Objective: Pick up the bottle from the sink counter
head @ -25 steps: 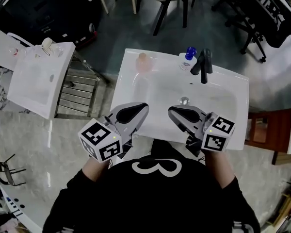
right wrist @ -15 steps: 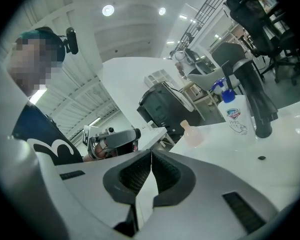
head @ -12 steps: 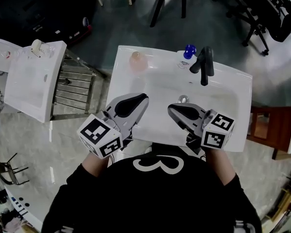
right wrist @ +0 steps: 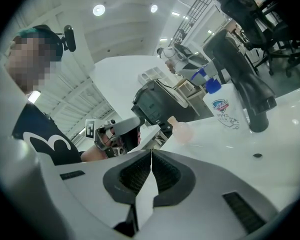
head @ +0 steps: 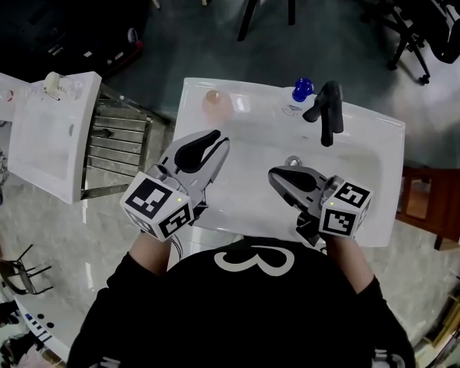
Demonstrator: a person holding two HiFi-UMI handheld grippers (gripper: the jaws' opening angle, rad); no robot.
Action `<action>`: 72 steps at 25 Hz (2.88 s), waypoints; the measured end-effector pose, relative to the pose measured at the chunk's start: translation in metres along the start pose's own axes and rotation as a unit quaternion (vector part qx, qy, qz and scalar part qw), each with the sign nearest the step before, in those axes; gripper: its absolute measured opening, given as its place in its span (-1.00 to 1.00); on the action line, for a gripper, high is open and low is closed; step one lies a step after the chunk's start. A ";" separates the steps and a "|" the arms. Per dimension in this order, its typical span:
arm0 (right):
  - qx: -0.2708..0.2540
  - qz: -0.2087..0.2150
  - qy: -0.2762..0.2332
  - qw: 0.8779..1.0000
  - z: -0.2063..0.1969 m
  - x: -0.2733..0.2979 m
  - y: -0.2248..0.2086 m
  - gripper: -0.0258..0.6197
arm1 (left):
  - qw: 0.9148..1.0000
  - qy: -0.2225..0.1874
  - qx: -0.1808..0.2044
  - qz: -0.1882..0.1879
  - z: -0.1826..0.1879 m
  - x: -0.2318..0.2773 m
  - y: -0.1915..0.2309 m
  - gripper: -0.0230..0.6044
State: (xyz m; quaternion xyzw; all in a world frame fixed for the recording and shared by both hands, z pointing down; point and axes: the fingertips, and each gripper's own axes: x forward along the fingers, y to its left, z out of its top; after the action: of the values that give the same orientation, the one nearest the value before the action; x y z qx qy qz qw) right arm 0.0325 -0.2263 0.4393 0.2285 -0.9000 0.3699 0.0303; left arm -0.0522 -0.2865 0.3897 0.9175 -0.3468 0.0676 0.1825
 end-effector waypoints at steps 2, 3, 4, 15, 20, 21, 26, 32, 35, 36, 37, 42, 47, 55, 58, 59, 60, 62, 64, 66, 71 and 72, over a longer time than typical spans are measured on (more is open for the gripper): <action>0.000 -0.005 0.001 1.000 -0.001 0.003 -0.006 -0.88 | 1.000 0.004 -0.015 0.000 -0.002 0.005 0.006 -0.61; 0.002 -0.006 0.003 1.000 -0.003 0.004 -0.008 -0.88 | 1.000 0.005 -0.020 0.002 -0.003 0.007 0.009 -0.57; 0.005 -0.007 0.005 1.000 -0.004 0.005 -0.010 -0.88 | 1.000 0.006 -0.023 0.004 -0.005 0.009 0.013 -0.54; 0.031 -0.016 0.017 0.999 -0.019 0.014 -0.032 -0.87 | 0.998 0.033 -0.043 0.043 -0.033 0.036 0.060 -0.34; 0.037 -0.017 0.019 0.999 -0.021 0.017 -0.035 -0.88 | 0.996 0.035 -0.041 0.077 -0.040 0.044 0.083 -0.30; 0.038 -0.018 0.021 0.999 -0.023 0.017 -0.036 -0.88 | 0.995 0.035 -0.038 0.085 -0.041 0.046 0.088 -0.30; 0.039 -0.017 0.028 0.999 -0.027 0.019 -0.037 -0.88 | 0.993 0.036 -0.017 0.110 -0.045 0.057 0.104 -0.30; 0.042 -0.018 0.030 0.999 -0.028 0.019 -0.040 -0.88 | 0.992 0.039 -0.006 0.119 -0.045 0.069 0.111 -0.30; 0.044 -0.020 0.028 0.998 -0.029 0.017 -0.042 -0.88 | 0.992 0.041 0.001 0.123 -0.047 0.075 0.114 -0.30; 0.044 -0.020 0.028 0.998 -0.029 0.016 -0.042 -0.88 | 0.991 0.041 0.004 0.126 -0.048 0.075 0.115 -0.30; 0.045 -0.020 0.028 0.998 -0.029 0.016 -0.042 -0.88 | 0.991 0.042 0.009 0.130 -0.048 0.076 0.116 -0.30; 0.046 -0.019 0.027 0.998 -0.028 0.014 -0.043 -0.88 | 0.988 0.045 0.020 0.144 -0.050 0.077 0.122 -0.30; 0.050 -0.015 0.025 0.998 -0.030 0.013 -0.042 -0.88 | 0.986 0.046 0.035 0.154 -0.052 0.078 0.124 -0.32; 0.061 -0.006 0.022 0.998 -0.033 0.012 -0.042 -0.88 | 0.984 0.044 0.056 0.163 -0.052 0.079 0.124 -0.35; 0.062 -0.004 0.022 0.998 -0.033 0.012 -0.042 -0.88 | 0.983 0.045 0.066 0.166 -0.050 0.080 0.123 -0.41; 0.062 -0.003 0.023 0.998 -0.033 0.012 -0.042 -0.88 | 0.983 0.046 0.068 0.167 -0.050 0.080 0.123 -0.42; 0.062 -0.003 0.023 0.998 -0.033 0.012 -0.042 -0.88 | 0.982 0.047 0.070 0.167 -0.050 0.080 0.123 -0.42; 0.062 -0.002 0.022 0.998 -0.033 0.012 -0.042 -0.88 | 0.982 0.048 0.072 0.167 -0.050 0.080 0.123 -0.42; 0.061 -0.002 0.020 0.998 -0.032 0.011 -0.041 -0.88 | 0.982 0.046 0.076 0.169 -0.050 0.080 0.123 -0.45; 0.060 -0.004 0.018 0.998 -0.032 0.009 -0.041 -0.88 | 0.981 0.045 0.077 0.170 -0.050 0.081 0.123 -0.45; 0.058 -0.014 0.007 0.998 -0.028 0.000 -0.042 -0.88 | 0.982 0.043 0.081 0.167 -0.049 0.080 0.122 -0.45; 0.058 -0.017 0.005 0.998 -0.028 -0.001 -0.043 -0.88 | 0.981 0.043 0.083 0.167 -0.049 0.080 0.122 -0.45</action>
State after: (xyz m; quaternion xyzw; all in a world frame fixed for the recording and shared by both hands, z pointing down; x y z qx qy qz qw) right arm 0.0491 -0.2334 0.4869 0.2428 -0.8729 0.4222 0.0276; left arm -0.0727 -0.4009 0.4896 0.8547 -0.4807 0.1649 0.1064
